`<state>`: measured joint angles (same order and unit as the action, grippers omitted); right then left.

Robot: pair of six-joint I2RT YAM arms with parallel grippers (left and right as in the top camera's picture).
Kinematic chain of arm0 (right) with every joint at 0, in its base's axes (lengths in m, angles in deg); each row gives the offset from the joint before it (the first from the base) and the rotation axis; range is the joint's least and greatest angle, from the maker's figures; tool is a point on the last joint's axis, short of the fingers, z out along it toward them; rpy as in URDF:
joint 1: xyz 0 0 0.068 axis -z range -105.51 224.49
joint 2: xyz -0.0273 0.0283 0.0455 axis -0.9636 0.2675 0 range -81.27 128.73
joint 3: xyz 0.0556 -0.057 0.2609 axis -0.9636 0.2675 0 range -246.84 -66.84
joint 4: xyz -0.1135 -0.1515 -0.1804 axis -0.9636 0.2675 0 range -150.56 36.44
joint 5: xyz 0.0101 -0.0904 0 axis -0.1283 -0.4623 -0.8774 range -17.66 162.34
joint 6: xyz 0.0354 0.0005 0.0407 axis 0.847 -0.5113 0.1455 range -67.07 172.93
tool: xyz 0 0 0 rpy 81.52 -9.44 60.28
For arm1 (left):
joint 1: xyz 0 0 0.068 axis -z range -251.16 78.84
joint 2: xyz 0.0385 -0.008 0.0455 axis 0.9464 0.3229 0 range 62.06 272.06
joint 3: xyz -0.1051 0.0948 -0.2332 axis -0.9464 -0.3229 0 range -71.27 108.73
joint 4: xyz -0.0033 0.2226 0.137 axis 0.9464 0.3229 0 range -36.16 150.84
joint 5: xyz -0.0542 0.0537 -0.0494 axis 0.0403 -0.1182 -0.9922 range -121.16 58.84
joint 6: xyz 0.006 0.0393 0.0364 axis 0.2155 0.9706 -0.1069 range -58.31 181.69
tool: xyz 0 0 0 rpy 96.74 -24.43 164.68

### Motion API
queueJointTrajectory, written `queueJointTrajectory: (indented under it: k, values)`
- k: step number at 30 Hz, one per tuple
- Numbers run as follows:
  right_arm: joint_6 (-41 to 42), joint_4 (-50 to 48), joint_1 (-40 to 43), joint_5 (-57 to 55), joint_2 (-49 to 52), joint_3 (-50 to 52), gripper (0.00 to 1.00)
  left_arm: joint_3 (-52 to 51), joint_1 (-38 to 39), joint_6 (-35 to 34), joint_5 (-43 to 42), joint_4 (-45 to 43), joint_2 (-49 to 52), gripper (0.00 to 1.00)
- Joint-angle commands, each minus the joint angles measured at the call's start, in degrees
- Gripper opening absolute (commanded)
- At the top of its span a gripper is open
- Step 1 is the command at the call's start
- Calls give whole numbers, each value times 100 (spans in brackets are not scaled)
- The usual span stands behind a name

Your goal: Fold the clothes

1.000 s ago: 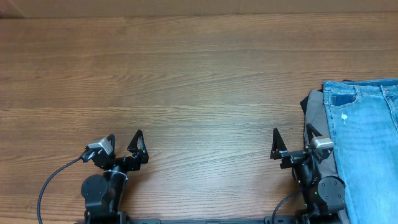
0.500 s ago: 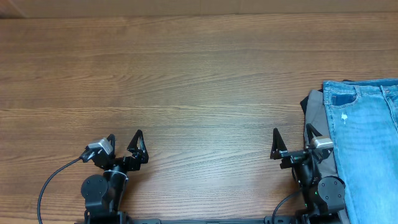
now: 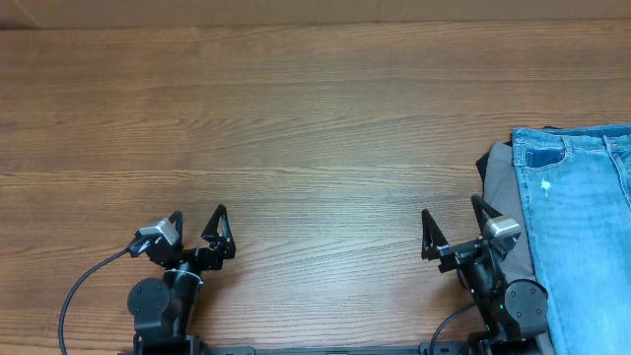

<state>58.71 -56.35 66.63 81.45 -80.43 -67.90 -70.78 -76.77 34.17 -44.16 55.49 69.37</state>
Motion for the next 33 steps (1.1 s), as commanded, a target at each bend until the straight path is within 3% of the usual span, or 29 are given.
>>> queueJointTrajectory:
  k: [1,4,9,10,12,21,25,33]
  values:
    - [466,-22,22,260,-61,-492,100,647,17,291,-358,90,13,100]
    - [472,398,22,260,177,-1215,100,1617,17,929,-356,787,275,100]
    - [472,1641,22,254,1187,-2514,100,3281,17,1366,-356,2365,1526,100]
    - [470,2293,22,192,2068,-3314,100,4227,15,1408,-337,2964,2452,100]
    - [470,2975,22,188,3141,-4256,100,5145,15,1414,-334,3493,3353,100]
    - [275,5235,22,190,6220,-7300,100,8452,17,1480,-337,6295,6273,100]
    - [280,5759,22,286,7104,-8011,100,9007,17,1829,-348,6817,6896,100]
    - [614,5810,463,-245,7888,-8098,100,9023,17,2253,-905,7001,7211,100]
